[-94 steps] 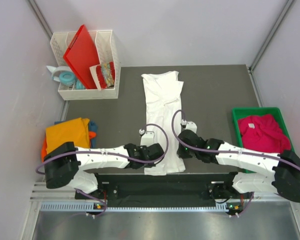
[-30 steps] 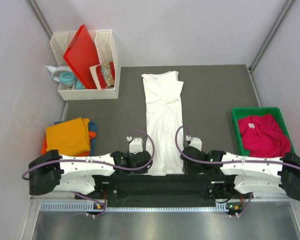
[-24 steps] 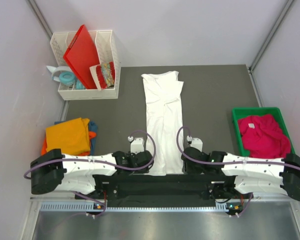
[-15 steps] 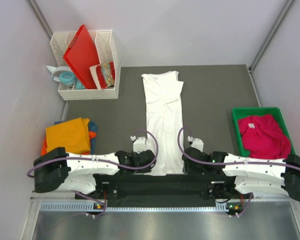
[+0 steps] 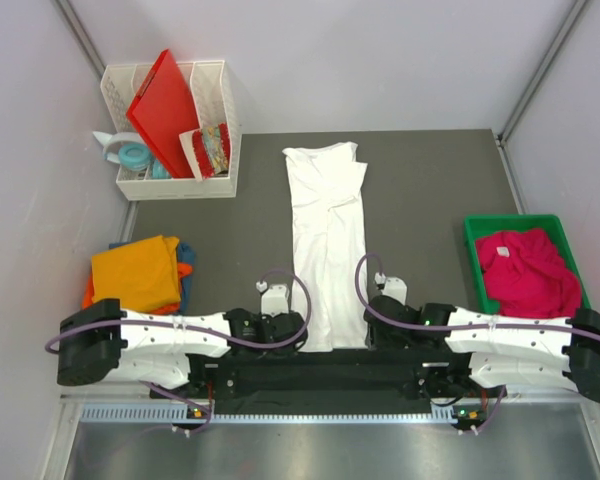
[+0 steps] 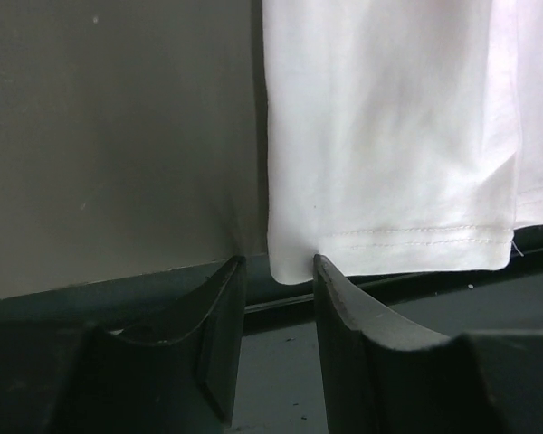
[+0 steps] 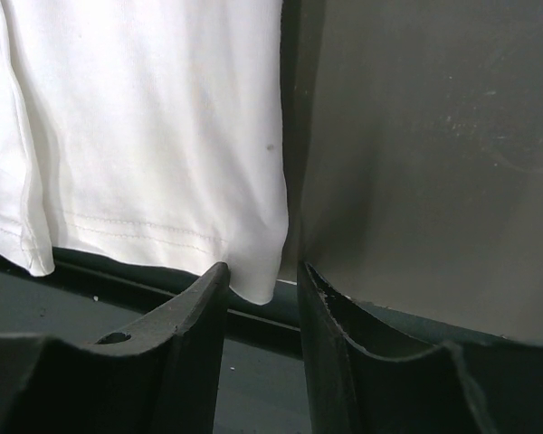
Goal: Fold and stack the t-shirts
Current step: Grab the bottom of the folded rectangular tshirt with both arms
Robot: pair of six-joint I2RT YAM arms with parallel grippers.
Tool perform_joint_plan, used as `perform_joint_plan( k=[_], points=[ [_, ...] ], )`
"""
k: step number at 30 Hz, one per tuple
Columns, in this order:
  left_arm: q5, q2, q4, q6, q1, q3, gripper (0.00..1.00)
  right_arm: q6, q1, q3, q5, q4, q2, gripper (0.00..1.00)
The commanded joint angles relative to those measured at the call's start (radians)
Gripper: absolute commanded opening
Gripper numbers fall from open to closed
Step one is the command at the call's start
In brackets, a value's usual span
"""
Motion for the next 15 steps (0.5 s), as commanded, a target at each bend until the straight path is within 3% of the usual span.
perform_joint_plan(
  k=[1,8,15],
  points=[
    [0.001,-0.009,-0.018,-0.043,-0.013,-0.023,0.39,0.005,0.020,-0.007,-0.006,-0.045,0.003,0.37],
    [-0.012,0.063,0.008,-0.035,-0.016,0.001,0.41,0.013,0.023,-0.007,-0.006,-0.042,0.008,0.37],
    [-0.061,-0.012,-0.048,-0.033,-0.022,0.014,0.42,0.028,0.029,-0.006,0.002,-0.056,0.000,0.38]
  ],
)
